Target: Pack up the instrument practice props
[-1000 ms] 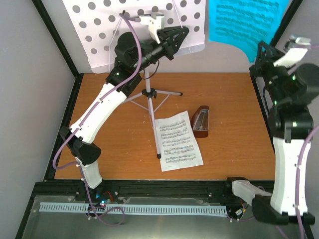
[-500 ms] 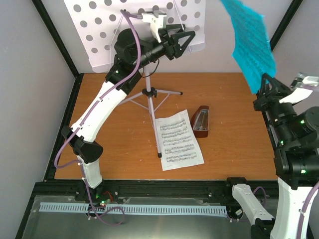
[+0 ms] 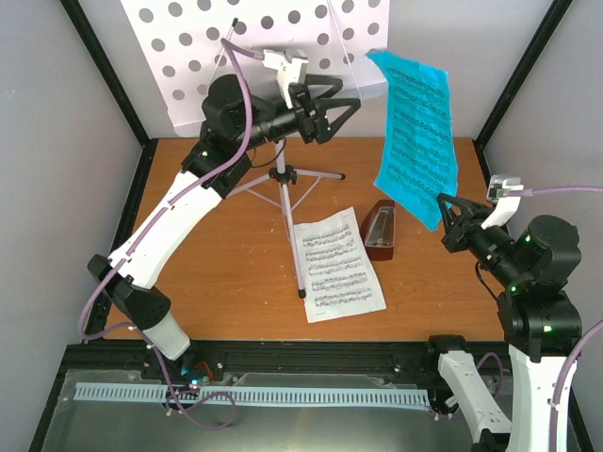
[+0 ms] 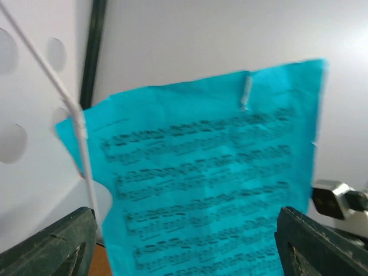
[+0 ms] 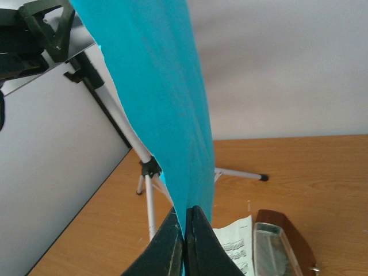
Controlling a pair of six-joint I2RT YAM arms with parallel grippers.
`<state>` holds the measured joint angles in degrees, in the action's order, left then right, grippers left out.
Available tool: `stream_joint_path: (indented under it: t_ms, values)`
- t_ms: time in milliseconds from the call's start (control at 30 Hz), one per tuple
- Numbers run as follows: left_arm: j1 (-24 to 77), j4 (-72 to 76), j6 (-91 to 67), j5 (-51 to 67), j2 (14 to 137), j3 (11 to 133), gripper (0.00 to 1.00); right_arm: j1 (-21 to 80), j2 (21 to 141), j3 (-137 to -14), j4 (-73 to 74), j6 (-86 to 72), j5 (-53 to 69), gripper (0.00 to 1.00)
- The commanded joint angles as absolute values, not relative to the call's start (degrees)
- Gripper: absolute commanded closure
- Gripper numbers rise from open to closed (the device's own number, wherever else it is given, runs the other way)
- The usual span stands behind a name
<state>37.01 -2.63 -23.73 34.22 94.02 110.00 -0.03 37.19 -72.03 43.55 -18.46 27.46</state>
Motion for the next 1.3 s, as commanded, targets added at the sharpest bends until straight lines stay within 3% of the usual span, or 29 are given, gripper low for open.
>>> stream_joint_path:
  t_ms: [0, 200, 567, 800, 1267]
  values:
    - [36.8, -0.3, -22.8, 43.7, 90.3, 102.4, 0.14, -0.2, 36.5, -70.5, 43.6, -18.7, 35.6, 0.97]
    - [36.9, 4.5, -22.4, 43.5, 83.8, 85.6, 0.13, -0.3, 36.6, -63.6, 52.7, -14.7, 37.7, 0.97]
    - [37.9, 4.7, -22.3, 33.2, 68.5, 57.8, 0.1, -0.2, 37.7, -44.5, 49.0, -16.0, 42.3, 0.97]
    - [32.6, 1.1, -28.9, 31.1, 62.9, 48.0, 0.04, 1.1, 42.4, -42.3, 48.1, -14.9, 40.0, 0.97]
    - [30.6, -1.9, -28.6, 25.9, 61.7, 43.9, 0.01, 20.6, 52.1, -38.3, 39.7, -22.2, 22.5, 0.97]
